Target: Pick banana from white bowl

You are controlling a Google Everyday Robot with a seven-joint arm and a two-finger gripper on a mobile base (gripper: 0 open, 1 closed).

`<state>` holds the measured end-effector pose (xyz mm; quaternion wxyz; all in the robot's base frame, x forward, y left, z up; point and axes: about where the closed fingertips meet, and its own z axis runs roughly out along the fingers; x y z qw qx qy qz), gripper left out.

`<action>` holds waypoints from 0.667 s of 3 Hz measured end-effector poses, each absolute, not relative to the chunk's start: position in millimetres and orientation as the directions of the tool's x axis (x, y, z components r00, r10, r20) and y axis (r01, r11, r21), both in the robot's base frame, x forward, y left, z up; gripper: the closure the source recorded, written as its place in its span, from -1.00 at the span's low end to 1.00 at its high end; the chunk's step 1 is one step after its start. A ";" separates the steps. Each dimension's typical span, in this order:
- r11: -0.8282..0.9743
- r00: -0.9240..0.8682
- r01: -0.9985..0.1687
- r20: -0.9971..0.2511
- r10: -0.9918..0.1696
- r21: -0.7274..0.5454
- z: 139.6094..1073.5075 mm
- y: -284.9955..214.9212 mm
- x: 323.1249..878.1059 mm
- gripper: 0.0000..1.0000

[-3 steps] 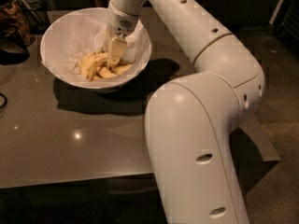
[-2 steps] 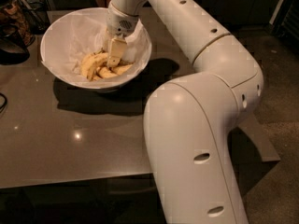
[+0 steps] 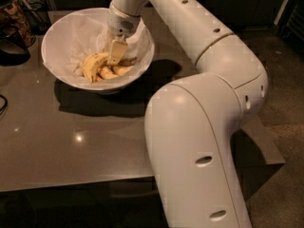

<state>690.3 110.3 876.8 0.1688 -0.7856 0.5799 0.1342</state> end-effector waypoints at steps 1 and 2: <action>-0.273 0.296 -0.955 -0.403 -0.866 -0.114 877.9 110.4 689.7 0.71; -0.274 0.298 -0.954 -0.397 -0.868 -0.119 879.0 110.7 688.7 1.00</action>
Offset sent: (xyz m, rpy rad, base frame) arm -0.0167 -0.0136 0.0079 -0.0485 0.0170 0.0188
